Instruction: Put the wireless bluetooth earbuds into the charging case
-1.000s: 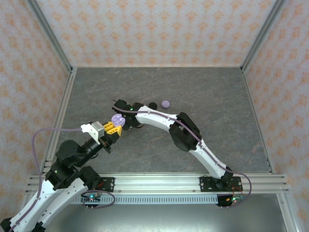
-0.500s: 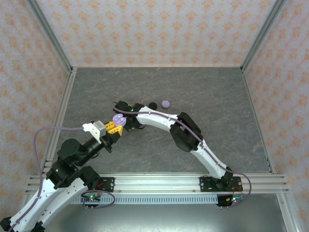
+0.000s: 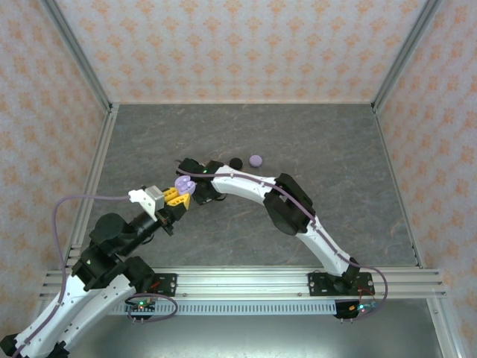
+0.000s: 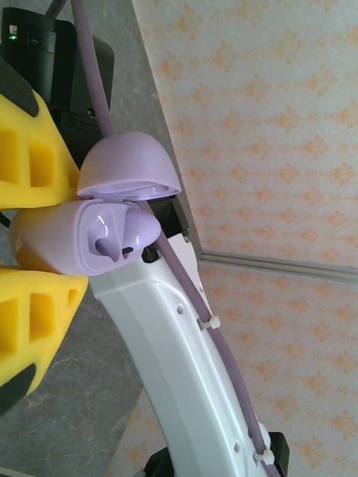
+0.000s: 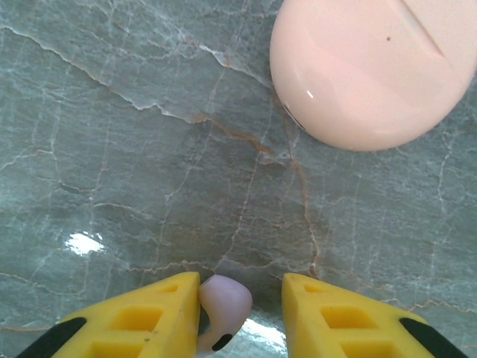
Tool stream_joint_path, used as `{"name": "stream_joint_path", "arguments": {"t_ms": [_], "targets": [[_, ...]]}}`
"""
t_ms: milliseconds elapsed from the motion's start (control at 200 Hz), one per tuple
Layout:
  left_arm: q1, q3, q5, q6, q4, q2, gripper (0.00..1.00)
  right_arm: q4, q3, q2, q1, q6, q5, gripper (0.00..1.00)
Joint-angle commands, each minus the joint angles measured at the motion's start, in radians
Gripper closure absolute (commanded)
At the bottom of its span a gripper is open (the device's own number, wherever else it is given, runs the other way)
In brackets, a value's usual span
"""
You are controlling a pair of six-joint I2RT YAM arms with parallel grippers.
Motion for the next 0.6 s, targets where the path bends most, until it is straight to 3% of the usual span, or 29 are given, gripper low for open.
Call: {"name": "stream_joint_path", "arguments": {"t_ms": [0, 380, 596], "targets": [[0.001, 0.004, 0.001, 0.005, 0.019, 0.013, 1.0, -0.066, -0.037, -0.052, 0.006, -0.014, 0.033, 0.66], [0.001, -0.001, 0.006, -0.002, 0.04, 0.036, 1.0, -0.03, -0.115, -0.118, 0.006, -0.003, 0.024, 0.66], [0.001, 0.001, 0.007, -0.004, 0.039, 0.035, 1.0, -0.03, -0.059, -0.097, 0.004, -0.023, 0.018, 0.64]]}}
